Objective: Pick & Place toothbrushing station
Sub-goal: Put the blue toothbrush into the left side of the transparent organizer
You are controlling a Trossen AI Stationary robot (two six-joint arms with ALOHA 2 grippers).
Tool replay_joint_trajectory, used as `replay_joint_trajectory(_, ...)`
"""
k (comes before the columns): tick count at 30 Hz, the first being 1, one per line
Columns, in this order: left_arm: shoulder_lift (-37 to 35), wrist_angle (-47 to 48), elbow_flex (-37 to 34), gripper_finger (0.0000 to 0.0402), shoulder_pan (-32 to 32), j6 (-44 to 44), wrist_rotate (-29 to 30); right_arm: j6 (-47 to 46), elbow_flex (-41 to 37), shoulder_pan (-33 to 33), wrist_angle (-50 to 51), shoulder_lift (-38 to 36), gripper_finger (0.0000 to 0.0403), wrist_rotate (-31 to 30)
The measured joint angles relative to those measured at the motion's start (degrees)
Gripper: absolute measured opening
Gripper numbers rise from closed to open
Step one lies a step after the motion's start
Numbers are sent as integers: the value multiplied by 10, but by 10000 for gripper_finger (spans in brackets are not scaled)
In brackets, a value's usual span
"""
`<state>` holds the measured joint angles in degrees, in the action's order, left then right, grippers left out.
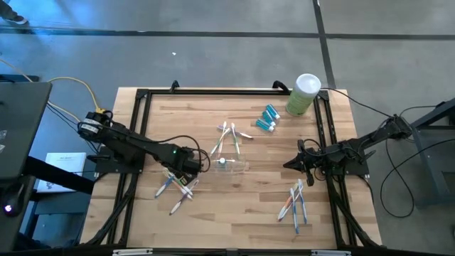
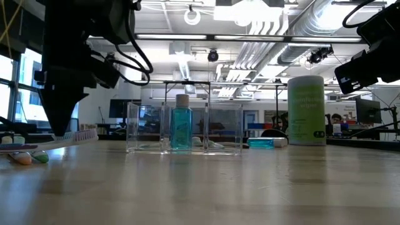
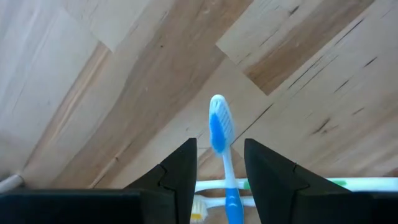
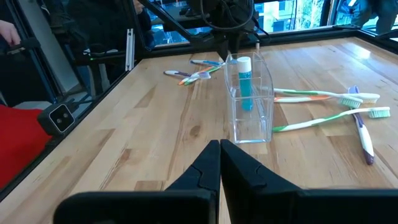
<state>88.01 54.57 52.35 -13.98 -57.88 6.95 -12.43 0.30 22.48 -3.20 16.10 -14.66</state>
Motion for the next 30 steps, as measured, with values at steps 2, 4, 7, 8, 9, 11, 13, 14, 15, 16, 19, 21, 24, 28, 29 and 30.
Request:
replay_joint_trajectory(2, 0, 0, 0, 126, -1, 2, -2, 0, 0, 0, 0, 0, 3, 0)
replay_joint_trajectory(4, 0, 0, 0, 126, -2, 3, -9, 0, 0, 0, 0, 0, 3, 0)
replay_joint_trajectory(7, 0, 0, 0, 126, -10, 2, -13, 0, 0, 0, 0, 0, 3, 0)
replay_joint_trajectory(8, 0, 0, 0, 126, -13, 2, -13, 0, 0, 0, 0, 0, 3, 0)
replay_joint_trajectory(9, 0, 0, 0, 126, -17, 2, -13, 0, 0, 0, 0, 0, 3, 0)
replay_joint_trajectory(11, 0, -1, 0, 126, -25, 8, -10, 0, 0, 0, 0, 0, 3, 0)
replay_joint_trajectory(13, 0, -8, 0, 126, -35, 16, 7, 0, 0, 0, 0, 0, 3, 0)
replay_joint_trajectory(14, 0, -13, 0, 126, -41, 17, 15, 0, 0, 0, 0, 0, 3, 0)
replay_joint_trajectory(15, 0, -17, 0, 126, -46, 17, 20, 0, 0, 0, 0, 0, 3, 0)
replay_joint_trajectory(16, 0, -20, 0, 126, -49, 16, 22, 0, 0, 0, 0, 0, 3, 0)
replay_joint_trajectory(19, 0, -31, 0, 126, -58, 12, 23, 0, 0, 0, 0, 0, 3, 0)
replay_joint_trajectory(21, 0, -29, 0, 126, -61, 5, 23, 0, 0, 0, 0, 0, 3, 0)
replay_joint_trajectory(24, 0, -27, 0, 126, -61, 1, 23, 0, 0, 0, 0, 0, 3, -1)
replay_joint_trajectory(28, 0, -24, 0, 126, -50, -24, 19, 0, 0, 0, 0, 0, 3, -1)
replay_joint_trajectory(29, 1, -22, 0, 126, -46, -37, 17, 0, 0, 0, 0, 0, 3, -1)
replay_joint_trajectory(30, 0, -20, 0, 126, -42, -52, 17, 0, 0, 0, 0, 0, 3, -1)
